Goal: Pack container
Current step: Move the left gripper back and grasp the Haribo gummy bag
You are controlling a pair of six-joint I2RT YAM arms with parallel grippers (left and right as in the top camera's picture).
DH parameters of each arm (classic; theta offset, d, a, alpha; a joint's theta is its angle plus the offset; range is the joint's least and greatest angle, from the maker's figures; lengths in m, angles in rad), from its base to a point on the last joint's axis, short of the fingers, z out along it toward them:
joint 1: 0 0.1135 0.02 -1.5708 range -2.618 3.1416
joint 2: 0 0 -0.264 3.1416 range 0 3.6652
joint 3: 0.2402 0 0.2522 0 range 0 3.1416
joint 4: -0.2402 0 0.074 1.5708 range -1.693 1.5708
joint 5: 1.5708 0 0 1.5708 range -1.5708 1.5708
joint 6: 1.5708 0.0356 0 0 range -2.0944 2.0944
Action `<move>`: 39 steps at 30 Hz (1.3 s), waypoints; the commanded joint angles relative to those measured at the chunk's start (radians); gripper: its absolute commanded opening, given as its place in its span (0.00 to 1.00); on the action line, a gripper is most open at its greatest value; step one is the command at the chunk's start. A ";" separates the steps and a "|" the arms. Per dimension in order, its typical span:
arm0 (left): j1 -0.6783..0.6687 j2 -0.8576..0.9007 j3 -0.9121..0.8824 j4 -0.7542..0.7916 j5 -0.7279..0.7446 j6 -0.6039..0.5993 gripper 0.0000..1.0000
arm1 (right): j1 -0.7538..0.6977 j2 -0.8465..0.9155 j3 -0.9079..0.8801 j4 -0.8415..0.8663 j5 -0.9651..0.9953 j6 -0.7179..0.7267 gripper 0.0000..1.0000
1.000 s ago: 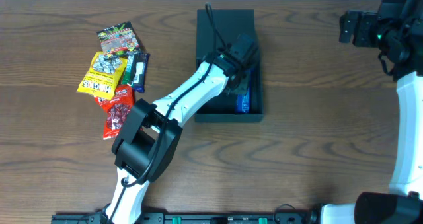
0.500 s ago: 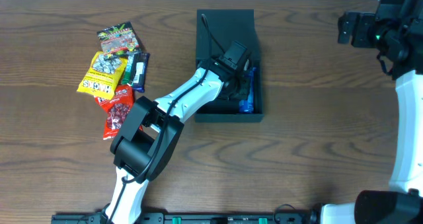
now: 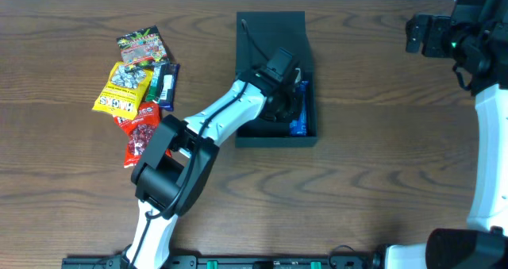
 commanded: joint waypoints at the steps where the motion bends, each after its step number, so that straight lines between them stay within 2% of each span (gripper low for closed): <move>1: 0.068 -0.051 0.056 -0.022 0.002 0.003 0.06 | -0.010 0.006 -0.008 -0.001 -0.012 0.001 0.99; 3: 0.103 -0.090 0.100 -0.056 -0.050 0.033 0.06 | -0.010 0.006 -0.008 -0.001 -0.012 0.001 0.99; 5: 0.135 -0.137 0.144 -0.107 -0.167 0.092 0.06 | -0.010 0.006 -0.008 0.000 -0.012 0.001 0.99; 8: 0.185 -0.229 0.173 -0.143 -0.455 0.252 0.06 | -0.010 0.006 -0.008 0.000 -0.017 0.001 0.99; 11: 0.251 -0.277 0.173 -0.143 -0.658 0.331 0.06 | -0.010 0.006 -0.008 0.006 -0.042 0.001 0.99; 13: 0.315 -0.283 0.173 -0.143 -0.676 0.328 0.06 | -0.010 0.006 -0.008 0.010 -0.046 0.001 0.99; 17: 0.444 -0.247 0.172 -0.122 -0.614 0.296 0.06 | -0.010 0.006 -0.008 0.012 -0.046 0.002 0.99; 20: 0.495 -0.193 0.172 -0.053 -0.616 0.359 0.06 | -0.010 0.006 -0.008 0.010 -0.046 0.006 0.99; 24: 0.492 -0.112 0.172 0.015 -0.643 0.580 0.11 | -0.010 0.006 -0.008 0.014 -0.049 0.005 0.99; 27: 0.485 -0.051 0.172 0.027 -0.736 0.614 0.11 | -0.010 0.006 -0.008 0.016 -0.049 0.005 0.99; 31: 0.480 0.017 0.173 0.018 -0.748 0.632 0.11 | -0.010 0.006 -0.008 0.024 -0.049 0.005 0.99; 33: 0.459 0.048 0.173 0.019 -0.767 0.696 0.13 | -0.010 0.006 -0.008 0.027 -0.049 0.005 0.99; 35: 0.434 0.068 0.173 0.030 -0.862 0.740 0.14 | -0.010 0.006 -0.008 0.027 -0.049 0.005 0.99; 38: 0.410 0.104 0.173 0.036 -0.942 0.814 0.18 | -0.010 0.007 -0.008 0.024 -0.049 0.005 0.99; 39: 0.406 0.119 0.173 0.034 -0.958 0.814 0.25 | -0.010 0.006 -0.008 0.022 -0.049 0.005 0.99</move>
